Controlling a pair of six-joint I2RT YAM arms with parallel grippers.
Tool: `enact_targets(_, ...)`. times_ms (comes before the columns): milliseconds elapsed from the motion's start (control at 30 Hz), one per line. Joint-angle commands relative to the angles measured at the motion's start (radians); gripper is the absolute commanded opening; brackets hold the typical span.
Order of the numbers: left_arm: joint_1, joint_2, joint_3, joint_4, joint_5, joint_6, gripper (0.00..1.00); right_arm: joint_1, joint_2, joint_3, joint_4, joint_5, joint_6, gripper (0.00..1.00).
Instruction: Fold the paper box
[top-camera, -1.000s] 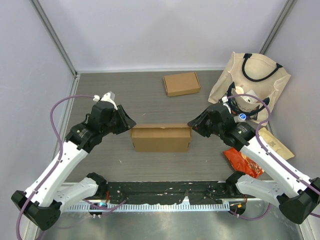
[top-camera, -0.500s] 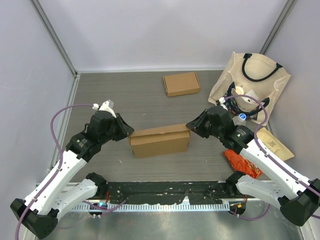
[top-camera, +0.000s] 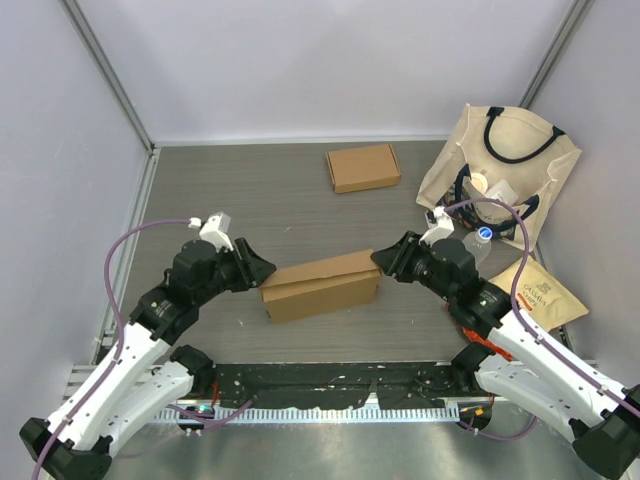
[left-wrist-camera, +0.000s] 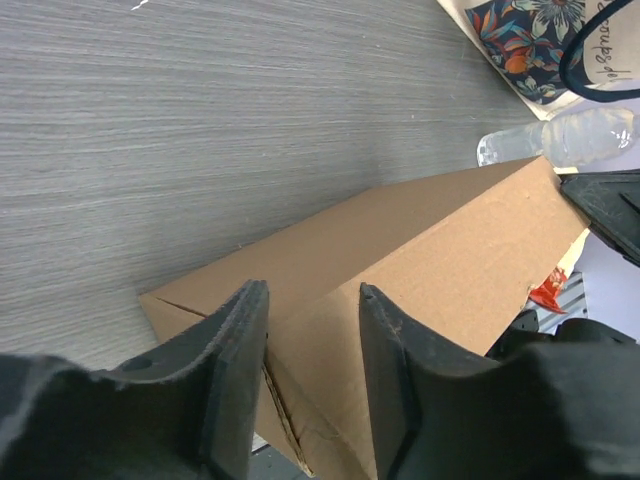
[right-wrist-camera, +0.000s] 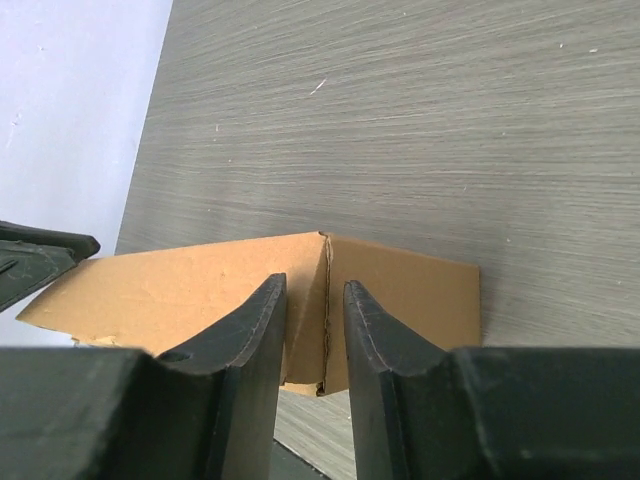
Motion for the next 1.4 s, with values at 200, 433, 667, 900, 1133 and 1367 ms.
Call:
enact_targets(200,0.0,0.035,0.2,-0.167,-0.029,0.04,0.58,0.005,0.098,0.089,-0.139,0.092,-0.158,0.41)
enact_targets(433,0.001,0.029,0.299,-0.445,-0.087,-0.179,0.49,0.005,0.165,0.175,-0.182,0.035,-0.143,0.48)
enact_targets(667,0.001,-0.018,0.308,-0.485,-0.109,-0.242,0.46,0.004,0.169,0.195,-0.18,0.022,-0.155,0.49)
enact_targets(900,0.001,-0.002,0.225,-0.37,0.003,-0.304,0.45,0.005,0.157,0.197,-0.185,0.023,-0.157,0.49)
enact_targets(1133,0.001,-0.023,0.178,-0.304,0.052,-0.327,0.31,0.005,0.165,0.186,-0.171,0.006,-0.152,0.49)
enact_targets(1367,0.0,-0.052,0.092,-0.27,0.095,-0.354,0.15,0.005,0.165,0.175,-0.167,0.008,-0.148,0.49)
